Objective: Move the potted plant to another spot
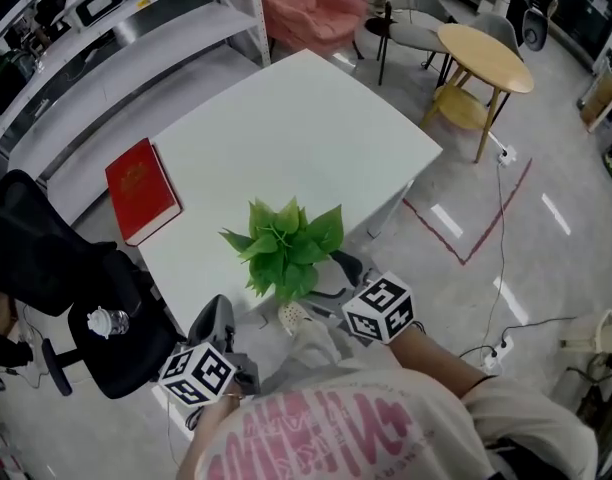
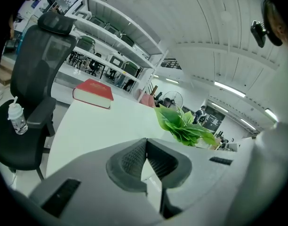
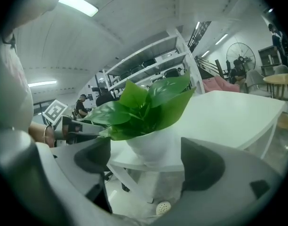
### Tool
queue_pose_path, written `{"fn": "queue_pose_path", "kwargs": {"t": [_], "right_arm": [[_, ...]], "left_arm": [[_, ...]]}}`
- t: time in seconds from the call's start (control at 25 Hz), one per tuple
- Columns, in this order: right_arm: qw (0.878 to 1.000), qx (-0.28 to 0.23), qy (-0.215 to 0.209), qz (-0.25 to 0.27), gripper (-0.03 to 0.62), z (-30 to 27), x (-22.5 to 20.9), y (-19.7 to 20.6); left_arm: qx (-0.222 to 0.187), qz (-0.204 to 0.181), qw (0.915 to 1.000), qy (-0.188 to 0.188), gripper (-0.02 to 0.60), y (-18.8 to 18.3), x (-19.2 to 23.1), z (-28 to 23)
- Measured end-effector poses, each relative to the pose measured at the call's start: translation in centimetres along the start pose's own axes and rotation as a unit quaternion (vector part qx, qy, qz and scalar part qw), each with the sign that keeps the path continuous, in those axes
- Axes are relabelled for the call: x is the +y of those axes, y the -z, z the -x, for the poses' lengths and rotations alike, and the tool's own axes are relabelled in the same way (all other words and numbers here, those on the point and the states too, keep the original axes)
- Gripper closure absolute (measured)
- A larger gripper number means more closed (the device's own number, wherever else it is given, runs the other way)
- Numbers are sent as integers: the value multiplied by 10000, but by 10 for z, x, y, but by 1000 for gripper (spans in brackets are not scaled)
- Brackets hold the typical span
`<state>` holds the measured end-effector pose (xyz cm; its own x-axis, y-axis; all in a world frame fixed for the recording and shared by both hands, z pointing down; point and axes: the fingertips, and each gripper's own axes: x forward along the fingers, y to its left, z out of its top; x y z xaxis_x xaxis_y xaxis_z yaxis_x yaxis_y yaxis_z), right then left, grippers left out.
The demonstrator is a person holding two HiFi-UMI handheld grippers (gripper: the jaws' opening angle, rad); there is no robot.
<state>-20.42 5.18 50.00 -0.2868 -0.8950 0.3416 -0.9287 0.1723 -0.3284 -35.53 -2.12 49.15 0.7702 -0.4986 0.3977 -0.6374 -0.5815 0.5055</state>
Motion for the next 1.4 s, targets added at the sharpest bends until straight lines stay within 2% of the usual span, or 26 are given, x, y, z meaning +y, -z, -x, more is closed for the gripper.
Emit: {"fn": "queue_pose_path", "kwargs": {"t": [0.32, 0.72, 1.0, 1.4], "right_arm": [[9995, -22, -209, 250, 115, -20, 2, 2], [9952, -432, -121, 865, 79, -39, 7, -9], [9934, -619, 39, 967, 80, -47, 3, -11], [9950, -406, 135, 901, 82, -58, -8, -8]], "left_arm": [[-48, 94, 9997, -239, 580, 8, 17, 10], [-39, 131, 9986, -509, 580, 19, 33, 22], [-41, 162, 9981, -591, 578, 27, 38, 29], [53, 178, 9980, -608, 578, 28, 40, 22]]}}
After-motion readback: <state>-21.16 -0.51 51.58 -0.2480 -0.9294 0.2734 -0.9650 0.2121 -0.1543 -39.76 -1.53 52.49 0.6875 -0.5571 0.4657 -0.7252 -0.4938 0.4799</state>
